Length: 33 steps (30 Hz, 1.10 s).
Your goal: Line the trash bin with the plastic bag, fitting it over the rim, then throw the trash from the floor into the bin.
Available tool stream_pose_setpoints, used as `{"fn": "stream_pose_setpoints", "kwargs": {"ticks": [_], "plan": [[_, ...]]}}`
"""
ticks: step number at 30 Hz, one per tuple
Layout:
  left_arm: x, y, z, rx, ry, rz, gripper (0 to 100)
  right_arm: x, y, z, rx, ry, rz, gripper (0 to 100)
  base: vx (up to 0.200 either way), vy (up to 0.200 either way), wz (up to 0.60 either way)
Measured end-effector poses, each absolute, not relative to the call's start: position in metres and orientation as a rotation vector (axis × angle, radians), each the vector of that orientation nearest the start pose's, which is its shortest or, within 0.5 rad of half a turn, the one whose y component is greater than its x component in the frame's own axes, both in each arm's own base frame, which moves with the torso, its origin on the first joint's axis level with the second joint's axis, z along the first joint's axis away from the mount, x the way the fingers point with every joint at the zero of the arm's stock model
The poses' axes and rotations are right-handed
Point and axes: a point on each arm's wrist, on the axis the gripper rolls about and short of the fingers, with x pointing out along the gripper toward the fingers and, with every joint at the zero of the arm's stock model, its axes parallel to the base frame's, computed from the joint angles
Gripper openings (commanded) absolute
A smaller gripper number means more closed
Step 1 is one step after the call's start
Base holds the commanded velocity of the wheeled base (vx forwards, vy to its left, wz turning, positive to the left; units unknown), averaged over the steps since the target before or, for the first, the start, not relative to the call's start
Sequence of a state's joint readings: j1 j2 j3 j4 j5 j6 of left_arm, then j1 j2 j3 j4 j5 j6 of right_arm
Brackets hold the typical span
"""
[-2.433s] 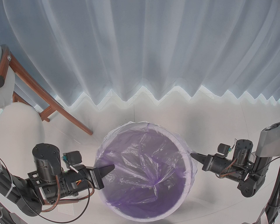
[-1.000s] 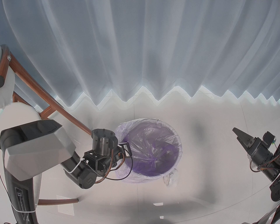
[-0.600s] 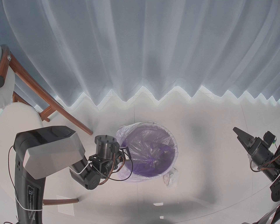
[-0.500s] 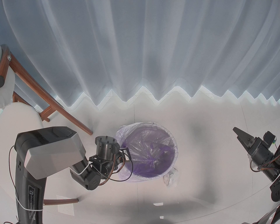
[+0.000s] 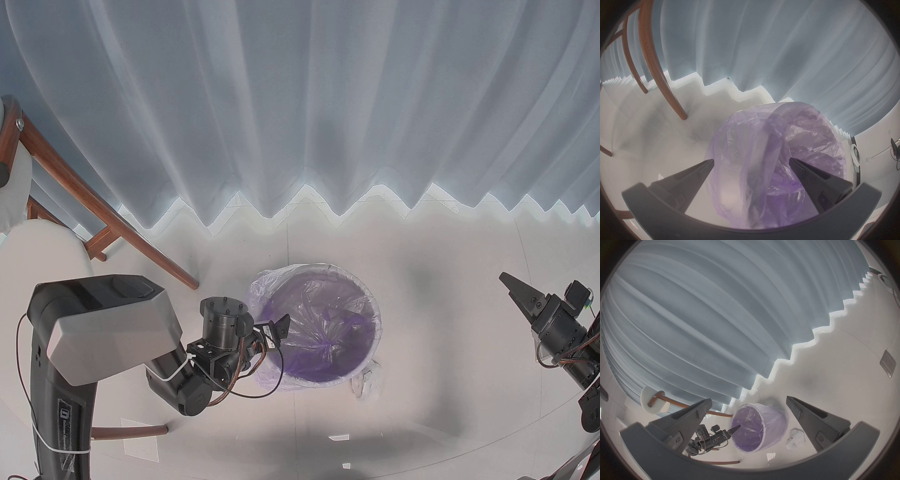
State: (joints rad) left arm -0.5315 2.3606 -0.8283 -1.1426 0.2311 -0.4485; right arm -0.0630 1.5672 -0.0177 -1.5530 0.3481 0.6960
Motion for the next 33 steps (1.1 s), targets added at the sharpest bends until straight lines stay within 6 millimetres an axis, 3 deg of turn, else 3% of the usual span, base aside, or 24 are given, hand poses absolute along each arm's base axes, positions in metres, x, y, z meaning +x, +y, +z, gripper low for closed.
{"fn": "stream_pose_setpoints", "kwargs": {"ticks": [8, 18, 22, 27, 33], "plan": [[0.302, -0.182, 0.017, -0.283, 0.447, -0.239, 100, 0.179, -0.004, 0.127, 0.663, 0.092, 0.274, 100, 0.000, 0.000, 0.00], [0.237, -0.171, 0.068, -0.300, 0.421, -0.369, 100, 0.183, -0.005, 0.122, 0.623, 0.115, 0.262, 100, 0.000, 0.000, 0.00], [0.221, -0.165, 0.083, -0.322, 0.401, -0.414, 100, 0.201, -0.010, 0.114, 0.573, 0.141, 0.226, 100, -0.100, 0.000, 0.00], [0.199, -0.159, 0.093, -0.365, 0.394, -0.463, 100, 0.239, -0.020, 0.099, 0.485, 0.191, 0.178, 100, -0.200, 0.000, 0.00], [0.176, -0.153, 0.099, -0.381, 0.392, -0.510, 100, 0.269, -0.024, 0.068, 0.457, 0.432, 0.111, 100, -0.200, 0.000, 0.00]]}}
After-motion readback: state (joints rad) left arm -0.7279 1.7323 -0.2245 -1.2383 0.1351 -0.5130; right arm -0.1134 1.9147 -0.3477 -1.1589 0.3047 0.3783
